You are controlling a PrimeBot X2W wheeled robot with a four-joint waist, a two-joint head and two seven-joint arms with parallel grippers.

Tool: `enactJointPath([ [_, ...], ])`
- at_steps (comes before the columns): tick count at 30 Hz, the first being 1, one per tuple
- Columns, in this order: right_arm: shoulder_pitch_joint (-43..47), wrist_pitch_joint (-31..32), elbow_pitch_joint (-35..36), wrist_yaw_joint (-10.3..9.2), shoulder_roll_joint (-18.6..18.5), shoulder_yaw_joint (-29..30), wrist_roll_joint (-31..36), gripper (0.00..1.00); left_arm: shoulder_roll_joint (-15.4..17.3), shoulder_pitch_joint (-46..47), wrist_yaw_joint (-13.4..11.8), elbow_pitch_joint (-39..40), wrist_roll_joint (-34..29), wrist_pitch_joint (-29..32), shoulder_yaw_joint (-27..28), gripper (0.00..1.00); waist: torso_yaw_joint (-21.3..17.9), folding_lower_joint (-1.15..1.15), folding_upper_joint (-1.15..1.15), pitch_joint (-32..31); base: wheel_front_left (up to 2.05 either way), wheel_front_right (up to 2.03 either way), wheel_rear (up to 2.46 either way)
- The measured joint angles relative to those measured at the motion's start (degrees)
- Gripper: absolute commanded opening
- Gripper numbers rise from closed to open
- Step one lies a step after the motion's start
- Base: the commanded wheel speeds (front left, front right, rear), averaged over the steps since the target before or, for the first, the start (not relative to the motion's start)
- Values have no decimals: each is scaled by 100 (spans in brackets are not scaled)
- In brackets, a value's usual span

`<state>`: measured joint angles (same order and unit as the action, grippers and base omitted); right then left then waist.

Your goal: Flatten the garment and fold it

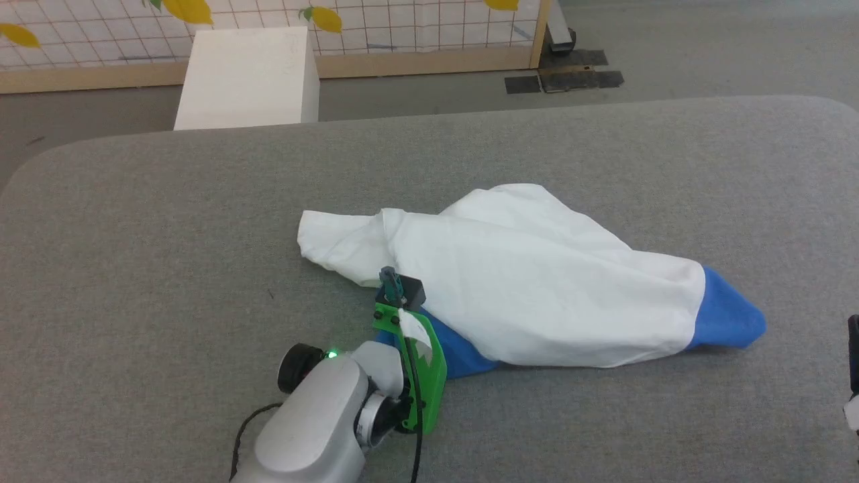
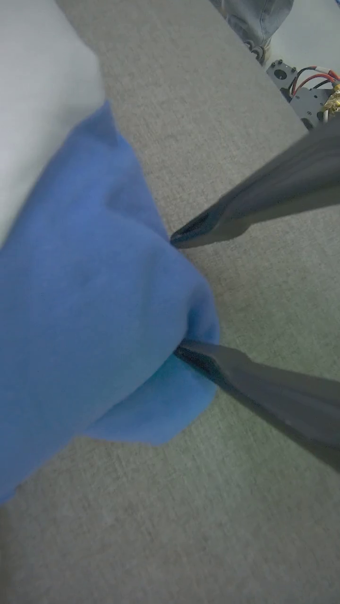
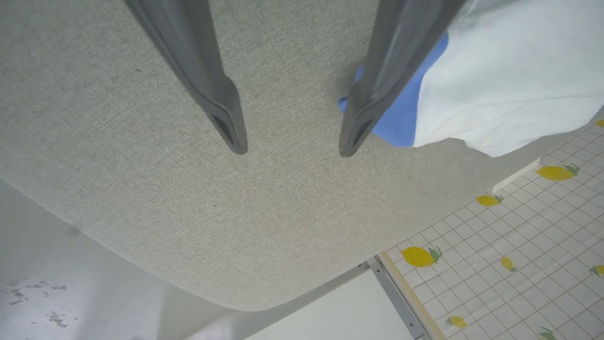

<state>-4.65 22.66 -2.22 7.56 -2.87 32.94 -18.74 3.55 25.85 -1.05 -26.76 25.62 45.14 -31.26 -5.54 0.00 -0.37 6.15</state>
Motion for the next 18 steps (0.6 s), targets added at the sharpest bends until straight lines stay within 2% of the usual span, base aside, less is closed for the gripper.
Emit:
enactJointPath([
  [1,0,-19,-29,0,0,9,-1,100,1,13,0,-34,14,0,10,100,-35,0,0,44,0,0,0],
  [2,0,-52,-52,0,0,20,-8,100,0,19,0,-42,68,-25,66,37,-63,0,0,89,0,0,0],
  [3,1,-59,-65,0,-1,32,-8,100,0,19,1,-43,119,-87,115,5,-81,0,0,122,0,0,0],
  [4,1,-99,-90,0,0,48,-10,100,0,19,0,-41,176,-144,167,0,-98,0,0,160,0,0,0],
  [8,6,-153,-200,0,0,98,-8,100,9,13,40,69,566,-264,459,0,-40,0,0,229,0,0,0],
  [12,12,-185,-315,0,-1,102,13,100,132,-2,29,586,750,-421,782,0,142,0,0,227,0,0,0],
  [14,14,-203,-381,0,-2,62,16,100,320,1,-112,961,810,-523,1048,0,264,0,0,204,0,0,0],
  [18,15,-213,-517,0,0,-71,22,100,797,-49,-556,1751,836,-665,1704,0,576,0,0,103,0,0,0],
])
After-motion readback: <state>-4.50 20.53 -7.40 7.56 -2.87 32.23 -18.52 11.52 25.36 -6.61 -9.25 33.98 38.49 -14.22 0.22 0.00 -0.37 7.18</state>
